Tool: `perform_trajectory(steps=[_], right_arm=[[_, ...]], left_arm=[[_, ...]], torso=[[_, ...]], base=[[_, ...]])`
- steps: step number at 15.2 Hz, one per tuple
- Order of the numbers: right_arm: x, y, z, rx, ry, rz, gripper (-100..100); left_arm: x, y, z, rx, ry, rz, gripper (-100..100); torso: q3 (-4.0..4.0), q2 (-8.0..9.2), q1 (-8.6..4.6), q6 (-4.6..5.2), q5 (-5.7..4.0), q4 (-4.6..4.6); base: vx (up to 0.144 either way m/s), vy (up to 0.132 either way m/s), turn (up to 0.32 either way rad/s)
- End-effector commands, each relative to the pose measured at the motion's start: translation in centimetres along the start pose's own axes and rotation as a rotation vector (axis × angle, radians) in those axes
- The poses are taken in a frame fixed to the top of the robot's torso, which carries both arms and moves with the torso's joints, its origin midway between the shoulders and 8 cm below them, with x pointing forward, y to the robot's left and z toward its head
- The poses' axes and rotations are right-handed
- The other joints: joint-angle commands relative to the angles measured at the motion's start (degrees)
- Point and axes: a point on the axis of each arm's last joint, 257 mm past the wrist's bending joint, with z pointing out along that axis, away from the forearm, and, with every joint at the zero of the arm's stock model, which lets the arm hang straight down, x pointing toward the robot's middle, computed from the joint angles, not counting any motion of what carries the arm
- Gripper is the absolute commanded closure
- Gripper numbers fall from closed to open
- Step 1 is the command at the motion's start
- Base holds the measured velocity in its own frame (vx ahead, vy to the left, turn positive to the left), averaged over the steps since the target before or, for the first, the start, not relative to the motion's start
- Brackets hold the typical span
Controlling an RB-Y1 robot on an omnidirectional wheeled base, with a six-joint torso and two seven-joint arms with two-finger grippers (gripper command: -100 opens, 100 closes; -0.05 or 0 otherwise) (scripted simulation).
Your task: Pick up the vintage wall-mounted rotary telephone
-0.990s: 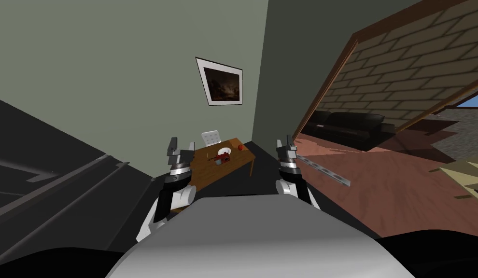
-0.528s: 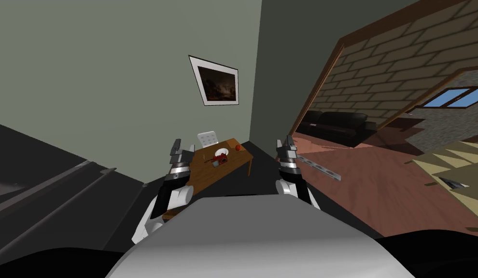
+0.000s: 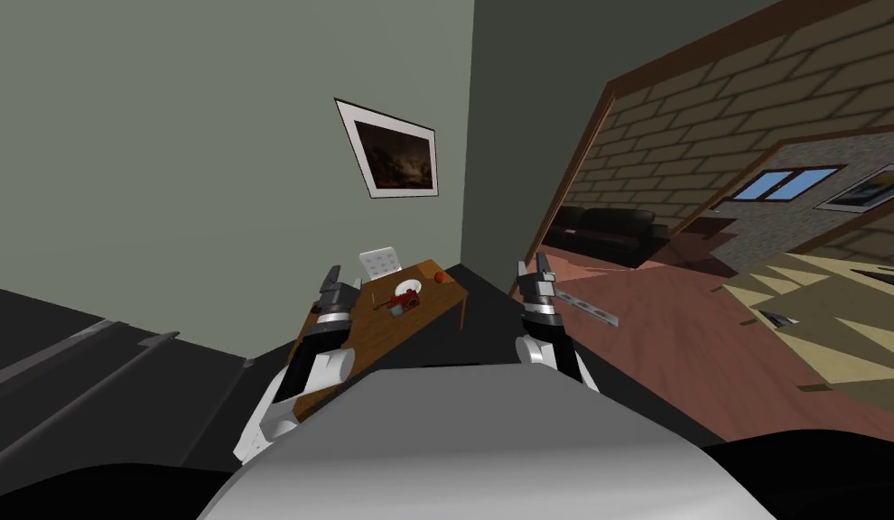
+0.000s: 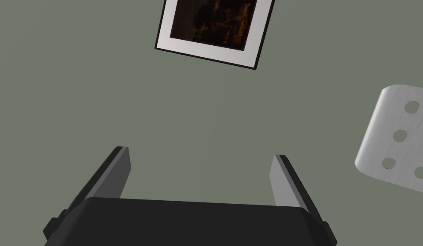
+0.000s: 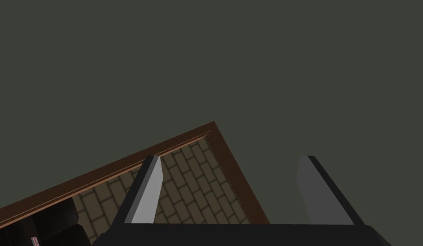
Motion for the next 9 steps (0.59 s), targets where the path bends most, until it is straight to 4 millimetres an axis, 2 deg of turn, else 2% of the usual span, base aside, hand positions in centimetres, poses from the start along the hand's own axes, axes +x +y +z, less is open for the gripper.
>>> perform_trajectory(steps=[1,2,4,5,7,8,9], right_arm=[[0.0,0.0,0.0,0.0,0.0,0.0,0],[0.0,0.0,0.0,0.0,0.0,0.0,0],[0.0,0.0,0.0,0.0,0.0,0.0,0],[0.0,0.0,0.0,0.0,0.0,0.0,0],[0.0,0.0,0.0,0.0,0.0,0.0,0],[0.0,0.0,0.0,0.0,0.0,0.0,0],[0.0,0.0,0.0,0.0,0.0,0.0,0]], left_arm=[[-0.5,0.8,-0.1,-0.034,-0.011,0.003,-100],[-1.9,2.0,-0.2,-0.074,-0.034,0.01,-100],[-2.0,2.6,-0.2,-0.099,-0.039,0.01,-100],[-3.5,3.8,-0.4,-0.142,-0.064,0.016,-100],[-3.6,4.4,-0.6,-0.166,-0.07,0.016,-100],[-5.1,5.4,-0.8,-0.202,-0.096,0.021,-100],[-5.1,5.8,-0.9,-0.217,-0.099,0.02,-100]], torso=[[0.0,0.0,0.0,0.0,0.0,0.0],[0.01,0.01,0.01,-0.02,0.0,0.0],[0.0,0.0,0.0,-0.01,0.0,0.0],[0.0,0.01,0.01,-0.02,0.0,0.0],[0.0,-0.01,-0.01,0.0,0.0,0.0],[0.0,0.0,0.0,-0.01,0.0,0.0],[0.0,0.0,-0.01,0.01,0.0,0.0]], base=[[0.014,-0.008,-0.051],[0.019,-0.017,-0.134],[0.018,-0.013,-0.096],[0.021,-0.015,-0.152],[0.02,-0.014,-0.13],[0.02,-0.016,-0.158],[0.02,-0.016,-0.149]])
